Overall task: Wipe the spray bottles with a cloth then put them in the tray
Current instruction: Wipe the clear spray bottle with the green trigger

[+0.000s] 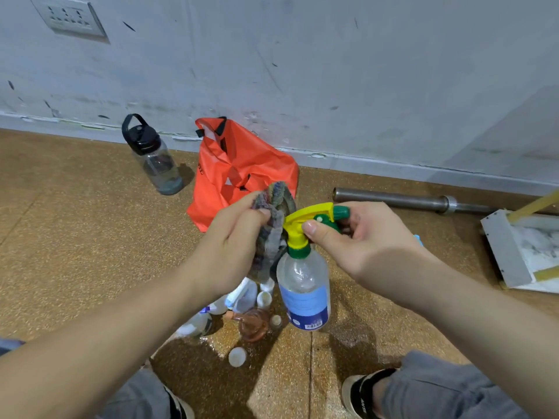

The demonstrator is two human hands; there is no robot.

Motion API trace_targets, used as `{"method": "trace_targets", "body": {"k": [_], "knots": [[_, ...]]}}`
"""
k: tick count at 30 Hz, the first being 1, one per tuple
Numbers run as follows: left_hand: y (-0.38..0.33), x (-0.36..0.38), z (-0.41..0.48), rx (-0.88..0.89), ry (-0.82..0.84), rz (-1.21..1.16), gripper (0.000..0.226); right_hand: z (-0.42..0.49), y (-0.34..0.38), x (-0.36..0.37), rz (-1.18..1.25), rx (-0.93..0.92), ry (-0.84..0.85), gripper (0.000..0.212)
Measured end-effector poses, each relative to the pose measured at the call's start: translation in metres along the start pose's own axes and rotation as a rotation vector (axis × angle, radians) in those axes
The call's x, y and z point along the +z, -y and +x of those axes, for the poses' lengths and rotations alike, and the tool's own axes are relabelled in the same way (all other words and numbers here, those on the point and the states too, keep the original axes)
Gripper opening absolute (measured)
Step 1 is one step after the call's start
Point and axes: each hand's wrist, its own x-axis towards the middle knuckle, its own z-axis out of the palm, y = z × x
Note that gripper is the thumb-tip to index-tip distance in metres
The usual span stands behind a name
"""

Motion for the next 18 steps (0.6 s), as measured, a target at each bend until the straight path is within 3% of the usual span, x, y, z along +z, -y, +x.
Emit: {"method": "trace_targets", "body": {"k": [2, 5, 7, 9, 11, 15, 18], "knots": [[-0.007, 0.004, -0.003, 0.161, -0.007, 0.099, 0.025, -0.001, 0.0, 0.002, -0.046, 0.022, 0.002, 0.022], [-0.012, 0.004, -0.007, 0.491, 0.186, 0.484, 0.04, -0.002, -0.001, 0.009, -0.11, 0.04, 0.008, 0.023], [-0.005, 0.005, -0.005, 0.54, 0.253, 0.608, 0.043, -0.003, -0.001, 0.011, -0.15, 0.019, 0.004, 0.024], [0.0, 0.003, -0.002, 0.425, 0.246, 0.531, 0.035, -0.002, 0.0, 0.01, -0.095, -0.003, -0.011, 0.023], [0.002, -0.002, 0.005, 0.201, 0.189, 0.295, 0.031, 0.0, 0.0, 0.005, 0.027, -0.013, -0.043, 0.019], [0.002, 0.003, 0.01, -0.262, -0.197, -0.165, 0.037, 0.005, -0.003, 0.0, 0.084, -0.02, -0.122, 0.019], [0.002, 0.002, 0.018, -0.415, -0.313, -0.441, 0.039, 0.01, -0.002, 0.001, 0.227, 0.035, -0.193, 0.014]]}}
